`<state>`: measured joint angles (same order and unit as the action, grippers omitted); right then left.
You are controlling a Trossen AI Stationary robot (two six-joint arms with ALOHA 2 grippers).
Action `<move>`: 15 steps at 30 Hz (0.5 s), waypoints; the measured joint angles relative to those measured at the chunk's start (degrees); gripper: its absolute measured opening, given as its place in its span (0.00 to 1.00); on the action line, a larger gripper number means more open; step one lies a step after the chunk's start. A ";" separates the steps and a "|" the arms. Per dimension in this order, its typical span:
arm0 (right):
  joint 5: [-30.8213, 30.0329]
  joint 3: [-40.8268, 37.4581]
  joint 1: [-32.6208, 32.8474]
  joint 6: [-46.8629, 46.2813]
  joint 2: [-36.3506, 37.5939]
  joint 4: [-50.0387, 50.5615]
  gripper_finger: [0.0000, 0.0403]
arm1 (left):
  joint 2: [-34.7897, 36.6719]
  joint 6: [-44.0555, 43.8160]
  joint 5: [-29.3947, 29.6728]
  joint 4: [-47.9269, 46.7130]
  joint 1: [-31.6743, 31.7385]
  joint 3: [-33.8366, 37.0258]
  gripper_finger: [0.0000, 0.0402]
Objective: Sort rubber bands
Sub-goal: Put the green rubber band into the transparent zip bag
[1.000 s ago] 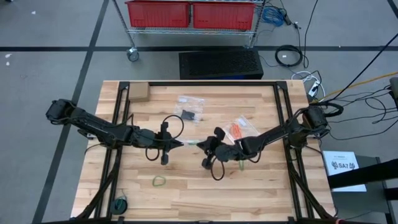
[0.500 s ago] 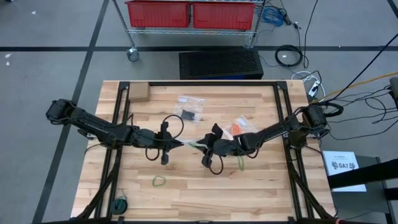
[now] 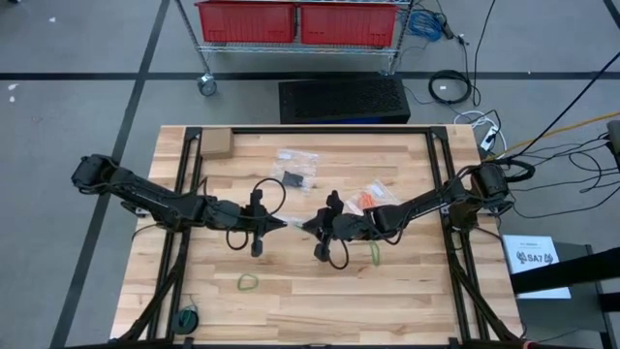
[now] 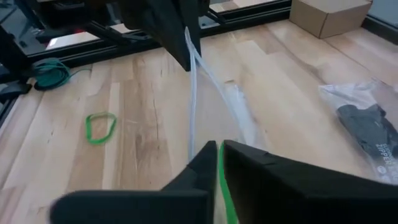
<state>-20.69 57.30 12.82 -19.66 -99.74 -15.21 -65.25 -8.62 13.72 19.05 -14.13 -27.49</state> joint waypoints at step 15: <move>-7.40 16.37 1.14 -0.63 -8.62 21.70 0.00 | -1.42 -1.60 0.11 2.13 -0.60 0.00 0.00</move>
<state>-28.09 73.66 13.96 -20.29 -108.37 6.50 -66.67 -10.22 13.82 21.18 -14.73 -27.49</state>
